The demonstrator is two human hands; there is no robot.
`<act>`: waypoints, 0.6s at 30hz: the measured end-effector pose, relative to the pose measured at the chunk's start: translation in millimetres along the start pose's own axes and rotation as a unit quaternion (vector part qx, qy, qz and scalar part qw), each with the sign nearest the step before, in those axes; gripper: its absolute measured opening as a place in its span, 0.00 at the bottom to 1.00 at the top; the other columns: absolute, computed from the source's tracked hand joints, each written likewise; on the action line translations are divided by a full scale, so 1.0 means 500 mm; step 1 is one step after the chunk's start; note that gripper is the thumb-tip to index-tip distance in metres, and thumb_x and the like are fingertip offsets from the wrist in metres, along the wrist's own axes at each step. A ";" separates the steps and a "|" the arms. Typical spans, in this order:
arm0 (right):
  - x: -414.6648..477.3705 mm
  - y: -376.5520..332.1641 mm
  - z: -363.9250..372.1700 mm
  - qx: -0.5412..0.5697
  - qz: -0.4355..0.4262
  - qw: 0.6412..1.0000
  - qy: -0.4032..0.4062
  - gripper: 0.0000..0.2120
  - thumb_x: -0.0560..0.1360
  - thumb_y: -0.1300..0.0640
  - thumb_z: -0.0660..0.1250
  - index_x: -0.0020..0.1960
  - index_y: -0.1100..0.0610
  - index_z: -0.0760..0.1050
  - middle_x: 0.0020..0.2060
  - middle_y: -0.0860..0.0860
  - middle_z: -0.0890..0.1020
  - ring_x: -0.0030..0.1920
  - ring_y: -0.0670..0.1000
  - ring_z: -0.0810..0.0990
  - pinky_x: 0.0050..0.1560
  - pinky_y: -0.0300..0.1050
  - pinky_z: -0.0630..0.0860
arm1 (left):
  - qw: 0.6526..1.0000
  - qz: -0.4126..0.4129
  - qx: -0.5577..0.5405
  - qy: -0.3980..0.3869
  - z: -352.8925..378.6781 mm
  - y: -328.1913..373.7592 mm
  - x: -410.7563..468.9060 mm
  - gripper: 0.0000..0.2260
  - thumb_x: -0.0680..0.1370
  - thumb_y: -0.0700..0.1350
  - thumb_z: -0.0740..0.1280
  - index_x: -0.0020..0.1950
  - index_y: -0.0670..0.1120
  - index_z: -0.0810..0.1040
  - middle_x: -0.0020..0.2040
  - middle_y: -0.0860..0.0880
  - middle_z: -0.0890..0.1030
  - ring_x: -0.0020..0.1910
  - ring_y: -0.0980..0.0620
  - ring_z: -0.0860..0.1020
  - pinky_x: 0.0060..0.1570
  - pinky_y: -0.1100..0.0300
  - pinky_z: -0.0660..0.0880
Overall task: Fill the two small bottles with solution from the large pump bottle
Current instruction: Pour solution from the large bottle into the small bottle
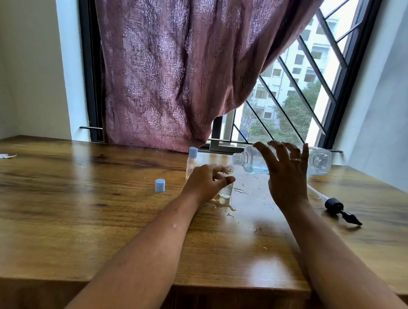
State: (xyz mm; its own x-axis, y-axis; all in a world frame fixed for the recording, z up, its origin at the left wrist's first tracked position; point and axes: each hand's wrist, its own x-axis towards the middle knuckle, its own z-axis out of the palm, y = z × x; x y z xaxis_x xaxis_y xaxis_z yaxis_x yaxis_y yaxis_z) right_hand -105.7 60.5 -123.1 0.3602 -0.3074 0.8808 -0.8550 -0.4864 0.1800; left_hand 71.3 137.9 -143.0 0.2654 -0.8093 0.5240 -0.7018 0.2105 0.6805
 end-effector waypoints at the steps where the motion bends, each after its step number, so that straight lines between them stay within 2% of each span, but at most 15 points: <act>1: 0.000 0.000 0.000 0.001 0.001 1.000 0.000 0.40 0.63 0.75 0.55 0.68 0.45 0.61 0.60 0.54 0.75 0.62 0.62 0.72 0.72 0.63 0.47 | 1.000 0.000 0.001 0.000 0.000 0.000 0.000 0.22 0.72 0.54 0.71 0.62 0.44 0.77 0.52 0.44 0.84 0.51 0.51 0.81 0.51 0.61 0.75; 12: -0.001 0.000 -0.001 0.003 0.001 1.000 0.003 0.40 0.64 0.75 0.53 0.68 0.44 0.61 0.60 0.55 0.75 0.62 0.63 0.72 0.71 0.65 0.49 | 1.000 -0.001 0.001 -0.004 -0.002 0.001 -0.002 0.21 0.72 0.54 0.71 0.62 0.44 0.77 0.52 0.44 0.84 0.51 0.50 0.81 0.54 0.58 0.76; 18: 0.000 0.001 0.000 0.004 0.002 1.000 0.000 0.38 0.65 0.72 0.48 0.69 0.44 0.61 0.61 0.54 0.75 0.63 0.62 0.71 0.71 0.66 0.50 | 1.000 -0.004 0.002 -0.008 -0.001 0.002 -0.001 0.22 0.73 0.54 0.70 0.62 0.44 0.77 0.52 0.44 0.84 0.51 0.50 0.81 0.54 0.58 0.76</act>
State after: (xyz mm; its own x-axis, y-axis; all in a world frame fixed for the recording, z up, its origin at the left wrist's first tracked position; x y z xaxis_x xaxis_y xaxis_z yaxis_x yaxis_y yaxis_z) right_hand -106.0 60.3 -123.0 0.3570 -0.3095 0.8813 -0.8537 -0.4911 0.1734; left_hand 71.0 138.8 -142.5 0.2596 -0.8196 0.5108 -0.7020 0.2031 0.6826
